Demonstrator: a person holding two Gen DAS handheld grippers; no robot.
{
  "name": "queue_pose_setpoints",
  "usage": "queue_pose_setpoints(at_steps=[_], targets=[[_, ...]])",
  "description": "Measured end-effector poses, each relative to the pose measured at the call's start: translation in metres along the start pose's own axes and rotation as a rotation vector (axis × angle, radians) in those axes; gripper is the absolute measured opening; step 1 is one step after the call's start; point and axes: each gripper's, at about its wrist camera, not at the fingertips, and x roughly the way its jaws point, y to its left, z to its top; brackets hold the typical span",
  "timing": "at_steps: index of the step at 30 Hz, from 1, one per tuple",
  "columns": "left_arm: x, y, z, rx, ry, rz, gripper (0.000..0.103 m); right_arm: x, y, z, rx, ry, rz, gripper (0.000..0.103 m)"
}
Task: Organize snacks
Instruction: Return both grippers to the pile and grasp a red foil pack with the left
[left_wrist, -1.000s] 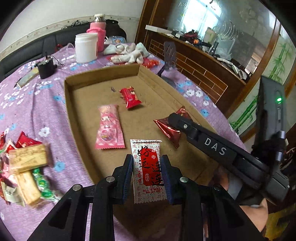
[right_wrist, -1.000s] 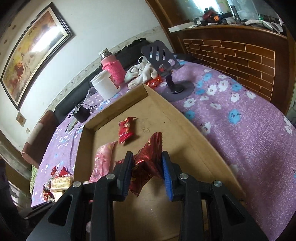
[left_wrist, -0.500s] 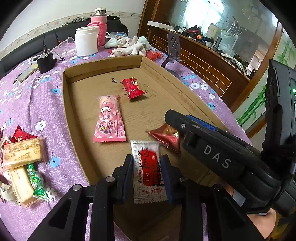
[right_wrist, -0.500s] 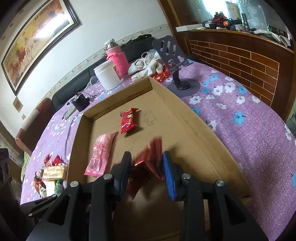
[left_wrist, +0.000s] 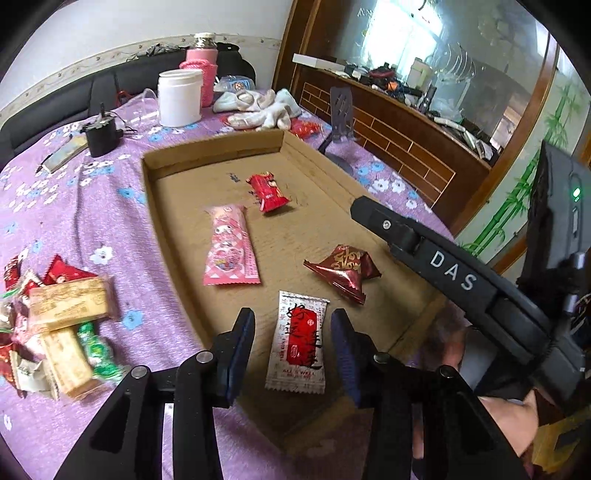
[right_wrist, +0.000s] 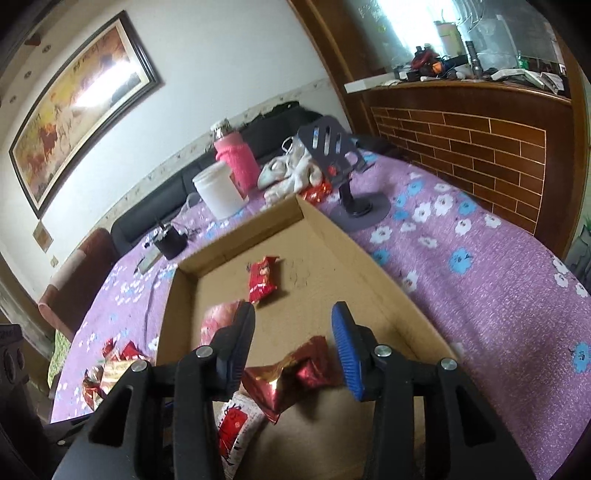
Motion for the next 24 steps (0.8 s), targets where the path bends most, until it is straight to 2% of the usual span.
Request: queue_pose_setpoints(at_steps=[8, 14, 18, 21, 24], targets=[[-0.039, 0.028, -0.001, -0.051, -0.061, 0.002, 0.045, -0.007, 0.013, -0.001, -0.058, -0.048, 0.010, 0.042], [-0.076, 0.069, -0.011, -0.115, -0.112, 0.028, 0.045, -0.011, 0.020, -0.002, -0.088, -0.074, 0.028, 0.042], [-0.101, 0.113, -0.025, -0.188, -0.131, 0.083, 0.045, -0.013, 0.034, -0.005, -0.138, -0.056, 0.036, 0.042], [-0.115, 0.155, -0.037, -0.274, -0.136, 0.126, 0.045, -0.015, 0.054, -0.009, -0.174, -0.006, 0.093, 0.042], [-0.121, 0.199, -0.048, -0.365, -0.109, 0.225, 0.045, -0.015, 0.076, -0.015, -0.211, 0.052, 0.136, 0.042]])
